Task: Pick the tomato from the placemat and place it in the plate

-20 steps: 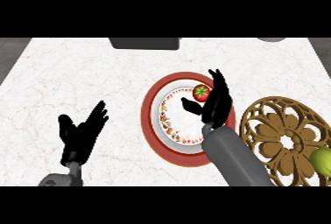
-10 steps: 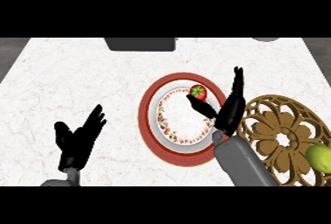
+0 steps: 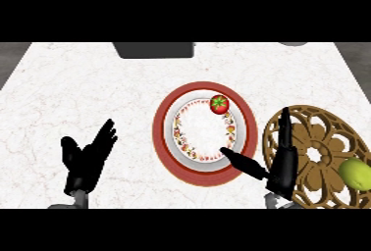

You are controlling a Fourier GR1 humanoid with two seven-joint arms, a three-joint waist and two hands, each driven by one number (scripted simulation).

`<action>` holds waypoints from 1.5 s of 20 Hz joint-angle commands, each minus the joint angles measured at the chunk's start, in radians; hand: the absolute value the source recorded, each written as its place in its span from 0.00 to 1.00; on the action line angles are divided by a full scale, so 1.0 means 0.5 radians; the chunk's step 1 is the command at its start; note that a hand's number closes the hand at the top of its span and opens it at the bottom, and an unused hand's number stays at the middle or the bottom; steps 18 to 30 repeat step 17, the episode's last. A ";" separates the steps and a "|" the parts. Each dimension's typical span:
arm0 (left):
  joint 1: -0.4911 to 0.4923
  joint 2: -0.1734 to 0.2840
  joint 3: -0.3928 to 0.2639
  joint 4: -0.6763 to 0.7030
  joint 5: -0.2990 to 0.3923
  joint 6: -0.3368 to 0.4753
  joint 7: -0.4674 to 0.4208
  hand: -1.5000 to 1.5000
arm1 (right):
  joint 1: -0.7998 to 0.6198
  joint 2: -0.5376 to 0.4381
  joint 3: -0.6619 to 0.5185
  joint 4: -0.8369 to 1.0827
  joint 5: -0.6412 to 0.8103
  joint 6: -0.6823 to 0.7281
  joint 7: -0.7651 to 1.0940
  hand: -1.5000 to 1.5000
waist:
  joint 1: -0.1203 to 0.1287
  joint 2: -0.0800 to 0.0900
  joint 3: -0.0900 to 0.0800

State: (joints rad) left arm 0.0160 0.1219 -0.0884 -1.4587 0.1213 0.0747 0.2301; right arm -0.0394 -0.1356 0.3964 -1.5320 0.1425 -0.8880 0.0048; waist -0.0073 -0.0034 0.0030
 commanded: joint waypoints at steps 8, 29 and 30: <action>0.117 -0.009 0.023 -0.077 0.012 -0.048 0.004 0.50 | 0.799 -0.192 0.304 -0.408 0.120 0.087 -0.266 0.00 | 0.009 0.003 -0.006; 0.096 -0.078 -0.005 -0.021 -0.068 -0.036 -0.025 0.50 | 1.056 -0.155 0.478 -0.532 0.339 -0.073 -0.219 0.00 | 0.010 0.005 -0.006; 0.096 -0.078 -0.005 -0.021 -0.068 -0.036 -0.025 0.50 | 1.056 -0.155 0.478 -0.532 0.339 -0.073 -0.219 0.00 | 0.010 0.005 -0.006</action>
